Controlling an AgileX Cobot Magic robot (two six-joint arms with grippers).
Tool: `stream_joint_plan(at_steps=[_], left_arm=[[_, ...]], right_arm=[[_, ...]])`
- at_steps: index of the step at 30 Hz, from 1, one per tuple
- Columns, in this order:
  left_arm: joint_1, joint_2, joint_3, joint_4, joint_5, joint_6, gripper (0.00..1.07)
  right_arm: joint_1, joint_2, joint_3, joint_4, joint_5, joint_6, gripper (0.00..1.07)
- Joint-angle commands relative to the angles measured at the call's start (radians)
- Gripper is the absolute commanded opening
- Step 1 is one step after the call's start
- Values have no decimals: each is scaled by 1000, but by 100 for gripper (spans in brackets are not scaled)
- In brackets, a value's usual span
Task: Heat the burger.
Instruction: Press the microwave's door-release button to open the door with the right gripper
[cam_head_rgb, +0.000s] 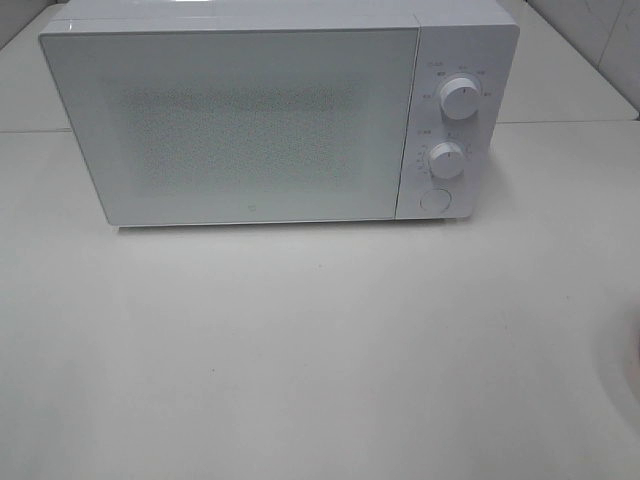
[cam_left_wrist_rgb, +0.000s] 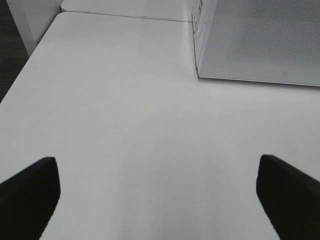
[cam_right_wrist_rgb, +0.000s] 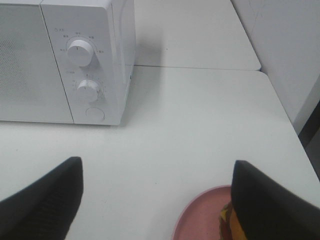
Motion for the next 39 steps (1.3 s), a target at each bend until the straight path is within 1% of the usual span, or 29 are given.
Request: stream_joint_plan(at_steps=[1,3,4,6,9,14,15,17,18,19,24,25,26,28,29,30,31,32,33,34,36,38,39], left_arm=[[-2,-12,2,-6,-17,2,100],[-2,-12,2,-6,-17,2,100],[-2,-12,2,-6,-17,2,100],[-2,-12,2,-6,-17,2,100],[-2,-12,2,-6,-17,2,100],[-2,-12,2,-6,-17,2,100],[-2,-12,2,-6,-17,2,100],[-2,-12,2,-6,-17,2,100],[-2,-12,2,-6,-17,2,100],[-2,-12,2,-6,-17,2,100],[-2,-12,2,-6,-17,2,100],[-2,-12,2,-6,-17,2,100],[-2,-12,2,-6,-17,2,100],[-2,-12,2,-6,-17,2,100],[-2,-12,2,-6,-17,2,100],[-2,-12,2,-6,-17,2,100],[-2,-12,2,-6,-17,2,100],[-2,-12,2,-6,-17,2,100],[-2,-12,2,-6,-17,2,100],[-2,-12,2,-6,-17,2,100],[-2,-12,2,-6,-17,2,100],[-2,-12,2,-6,-17,2,100],[-2,-12,2,-6,-17,2,100]], right_arm=[[-3,91,4,-24,-144,-6,74],[-3,109,6,-24,-165,-6,74],[-3,156,10,-24,-217,-6,74],[-3,174,13,-24,-239,-5,74],[-3,257,15,-24,-336,-5,74],[-3,330,15,-24,-428,-5,74],[-3,362,15,-24,-484,-5,74],[-3,381,15,-24,-510,-5,74],[-3,417,15,-24,-553,-5,74],[-3,417,15,-24,-553,-5,74],[-3,529,15,-24,-663,-5,74],[-3,529,15,-24,-663,-5,74],[-3,575,15,-29,-701,-7,74],[-3,593,15,-41,-720,-12,74],[-3,638,15,-77,-778,-27,74],[-3,654,15,-82,-809,-30,74],[-3,654,15,-82,-809,-30,74],[-3,694,15,-80,-894,-32,74],[-3,694,15,-80,-894,-32,74],[-3,741,15,-75,-976,-32,74],[-3,764,15,-75,-1005,-32,74],[-3,834,15,-75,-1092,-34,74],[-3,834,15,-75,-1092,-34,74]])
